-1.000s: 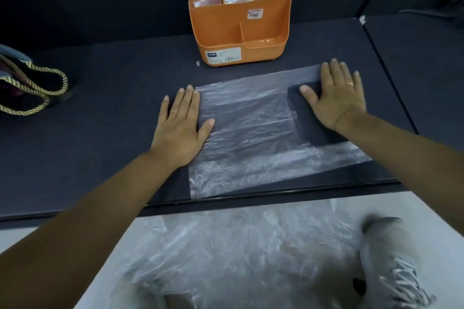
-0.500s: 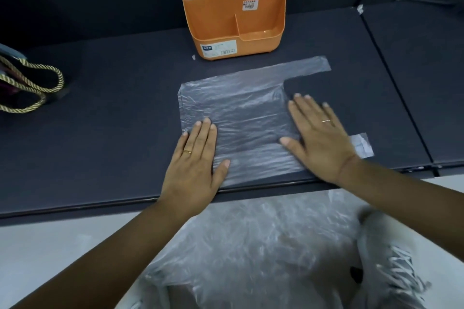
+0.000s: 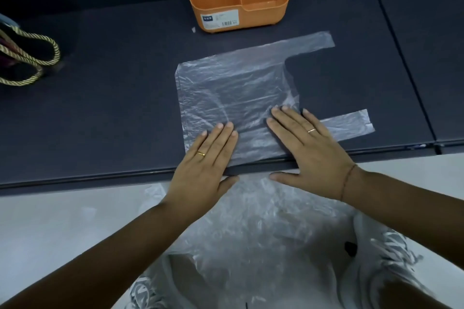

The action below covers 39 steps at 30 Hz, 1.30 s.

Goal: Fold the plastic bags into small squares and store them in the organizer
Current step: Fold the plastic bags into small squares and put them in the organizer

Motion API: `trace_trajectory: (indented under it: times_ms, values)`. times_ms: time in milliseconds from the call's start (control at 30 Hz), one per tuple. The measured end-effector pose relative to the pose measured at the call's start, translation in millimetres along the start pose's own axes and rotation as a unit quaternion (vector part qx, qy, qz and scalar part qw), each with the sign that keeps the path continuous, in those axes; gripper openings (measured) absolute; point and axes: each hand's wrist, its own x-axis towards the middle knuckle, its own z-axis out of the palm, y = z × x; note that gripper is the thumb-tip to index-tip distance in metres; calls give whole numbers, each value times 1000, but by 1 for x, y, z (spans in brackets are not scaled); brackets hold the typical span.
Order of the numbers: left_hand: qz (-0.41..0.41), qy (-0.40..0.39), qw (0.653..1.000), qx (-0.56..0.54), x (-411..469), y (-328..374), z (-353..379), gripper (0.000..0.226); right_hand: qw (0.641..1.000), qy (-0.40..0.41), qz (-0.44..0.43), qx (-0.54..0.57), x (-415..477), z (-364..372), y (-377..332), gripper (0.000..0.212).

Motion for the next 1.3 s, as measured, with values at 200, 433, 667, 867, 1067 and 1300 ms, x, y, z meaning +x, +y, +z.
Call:
trace_trajectory:
  times_ms: [200,433,667,867,1067,1300]
  values:
    - [21,127,990,-66,-26,-4,6,43,991,130,-33,13,-24,13,-8,49]
    - [-25,155,969,-193,-32,-11,-20,29,977,197,-30,70,-24,-2,-12,23]
    - [-201,64,908,-363,-44,-32,-58,22,981,130,36,140,-37,-33,18,37]
    - [-327,-12,800,-503,-44,-47,-92,18,926,3,171,336,-37,-73,46,4]
    - [-390,52,749,-534,-6,-75,-91,21,839,45,243,484,3,-82,74,18]
    - [-406,100,775,-474,42,-108,-55,14,848,85,332,404,47,-56,101,24]
